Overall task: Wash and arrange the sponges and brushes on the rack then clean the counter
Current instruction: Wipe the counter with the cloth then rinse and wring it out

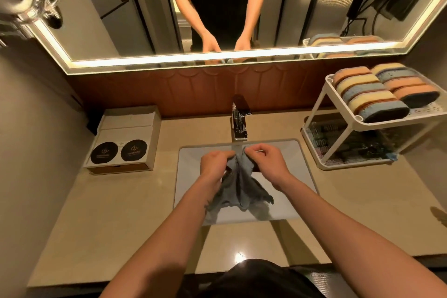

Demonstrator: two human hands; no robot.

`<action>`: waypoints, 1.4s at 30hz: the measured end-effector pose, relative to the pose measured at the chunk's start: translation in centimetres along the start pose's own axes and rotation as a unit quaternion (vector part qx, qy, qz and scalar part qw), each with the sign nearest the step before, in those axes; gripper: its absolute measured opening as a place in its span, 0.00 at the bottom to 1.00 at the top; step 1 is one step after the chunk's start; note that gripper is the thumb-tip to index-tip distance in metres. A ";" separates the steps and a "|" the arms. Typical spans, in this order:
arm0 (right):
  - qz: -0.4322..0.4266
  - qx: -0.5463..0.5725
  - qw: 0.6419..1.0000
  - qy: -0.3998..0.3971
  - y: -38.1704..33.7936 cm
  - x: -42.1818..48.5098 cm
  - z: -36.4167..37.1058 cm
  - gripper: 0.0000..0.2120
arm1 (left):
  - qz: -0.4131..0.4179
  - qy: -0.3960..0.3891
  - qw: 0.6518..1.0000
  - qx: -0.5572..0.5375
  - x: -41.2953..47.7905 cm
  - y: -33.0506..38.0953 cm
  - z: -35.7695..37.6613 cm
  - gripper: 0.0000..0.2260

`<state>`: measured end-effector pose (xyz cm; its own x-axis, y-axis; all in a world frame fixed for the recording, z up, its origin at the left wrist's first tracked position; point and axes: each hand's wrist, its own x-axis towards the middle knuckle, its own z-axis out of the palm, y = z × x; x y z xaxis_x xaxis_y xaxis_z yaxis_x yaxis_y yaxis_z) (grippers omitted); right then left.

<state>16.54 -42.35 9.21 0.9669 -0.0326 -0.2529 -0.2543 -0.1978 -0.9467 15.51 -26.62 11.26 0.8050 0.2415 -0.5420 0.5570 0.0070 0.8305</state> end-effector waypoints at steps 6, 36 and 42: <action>-0.044 -0.001 0.999 -0.018 -0.5 -0.9 0.9 0.05 | 0.109 0.064 0.988 0.083 -0.5 -1.5 1.1 0.09; -0.093 -0.146 0.982 -0.070 -0.7 -0.9 -0.2 0.08 | 0.012 -0.001 0.999 0.035 2.0 -1.8 -1.1 0.06; -0.132 -0.171 0.975 -0.059 -1.6 -1.0 -0.4 0.08 | 0.105 -0.001 0.990 0.094 3.8 -2.9 -2.1 0.03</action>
<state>16.00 -42.41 11.02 0.9836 0.1730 -0.0503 0.0437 -0.5000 -0.8649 16.54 -23.73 7.10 0.9070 0.2163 -0.3613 0.4062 -0.2228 0.8862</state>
